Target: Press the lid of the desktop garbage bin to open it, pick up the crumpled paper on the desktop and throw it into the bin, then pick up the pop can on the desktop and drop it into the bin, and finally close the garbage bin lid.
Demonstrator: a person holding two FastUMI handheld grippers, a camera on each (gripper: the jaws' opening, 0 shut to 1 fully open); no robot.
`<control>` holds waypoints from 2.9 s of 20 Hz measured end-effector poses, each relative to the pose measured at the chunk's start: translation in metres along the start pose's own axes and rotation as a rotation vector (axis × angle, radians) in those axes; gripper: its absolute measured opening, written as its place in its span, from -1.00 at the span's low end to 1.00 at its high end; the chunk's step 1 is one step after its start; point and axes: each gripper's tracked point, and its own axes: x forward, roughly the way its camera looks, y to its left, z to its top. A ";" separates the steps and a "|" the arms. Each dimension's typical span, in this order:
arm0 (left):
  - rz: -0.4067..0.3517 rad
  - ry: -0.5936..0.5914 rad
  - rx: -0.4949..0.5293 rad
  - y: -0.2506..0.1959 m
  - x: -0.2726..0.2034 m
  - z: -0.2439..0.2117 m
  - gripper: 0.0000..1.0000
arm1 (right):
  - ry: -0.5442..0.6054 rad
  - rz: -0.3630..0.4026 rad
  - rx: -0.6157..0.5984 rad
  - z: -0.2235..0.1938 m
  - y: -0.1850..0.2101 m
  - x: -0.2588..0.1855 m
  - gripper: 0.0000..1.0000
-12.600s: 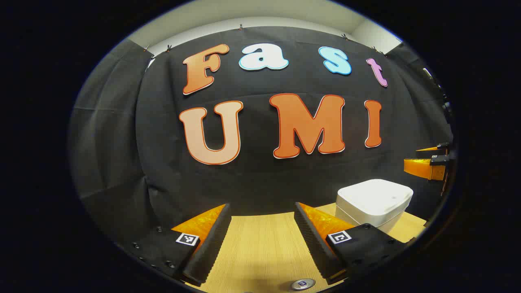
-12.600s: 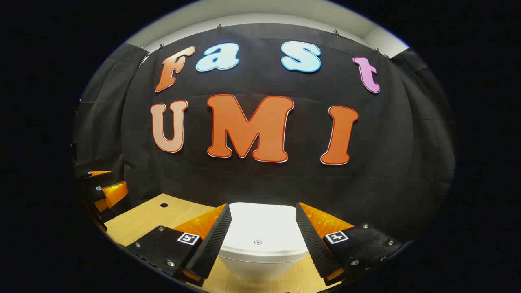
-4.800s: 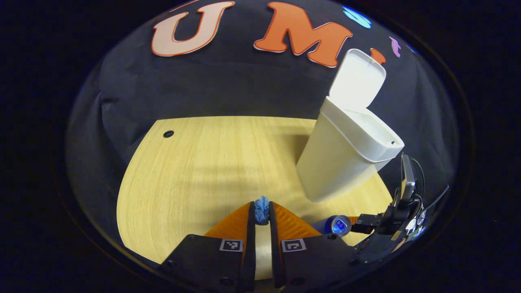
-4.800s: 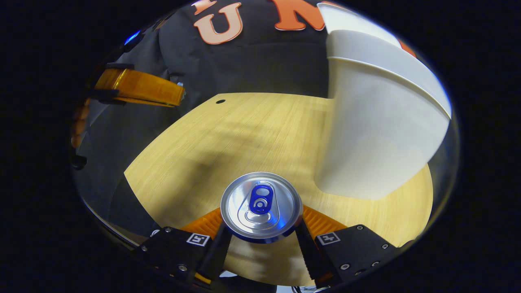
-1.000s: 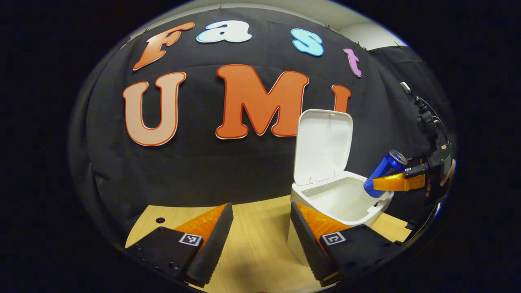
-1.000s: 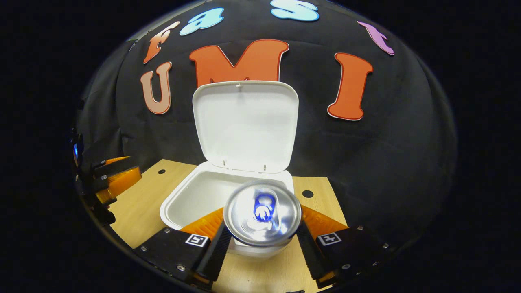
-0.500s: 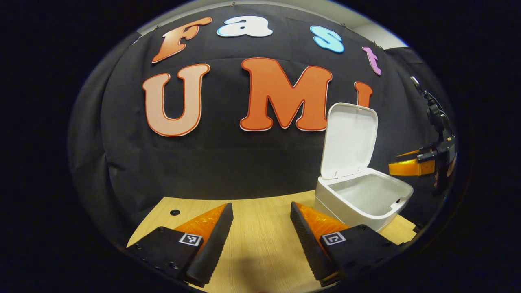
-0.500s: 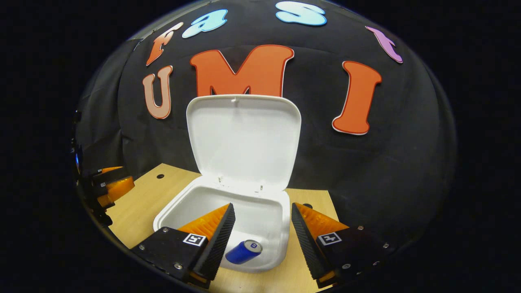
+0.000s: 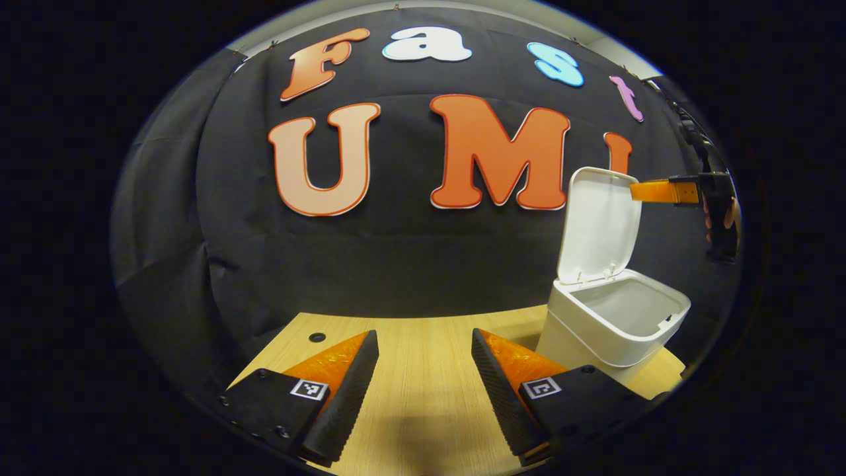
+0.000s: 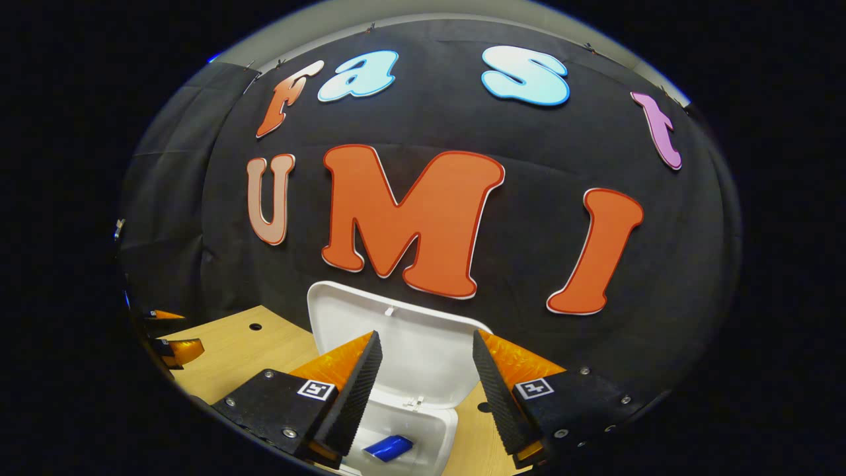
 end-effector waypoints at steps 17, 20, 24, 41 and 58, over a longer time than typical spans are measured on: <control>0.082 0.041 -0.042 0.055 -0.022 -0.016 0.82 | -0.013 -0.012 0.096 0.023 0.024 0.009 0.62; 0.056 0.035 -0.028 0.052 -0.018 -0.012 0.82 | 0.018 -0.049 0.072 0.008 0.025 -0.005 0.62; 0.004 0.037 -0.022 0.044 -0.015 -0.010 0.82 | 0.120 -0.089 0.024 -0.032 0.032 -0.022 0.64; -0.077 0.093 0.022 0.038 -0.018 -0.027 0.82 | 0.404 -0.106 0.149 -0.138 0.081 -0.087 0.65; -0.097 0.140 0.053 0.024 -0.029 -0.039 0.82 | 0.385 -0.167 0.216 -0.154 0.100 -0.100 0.41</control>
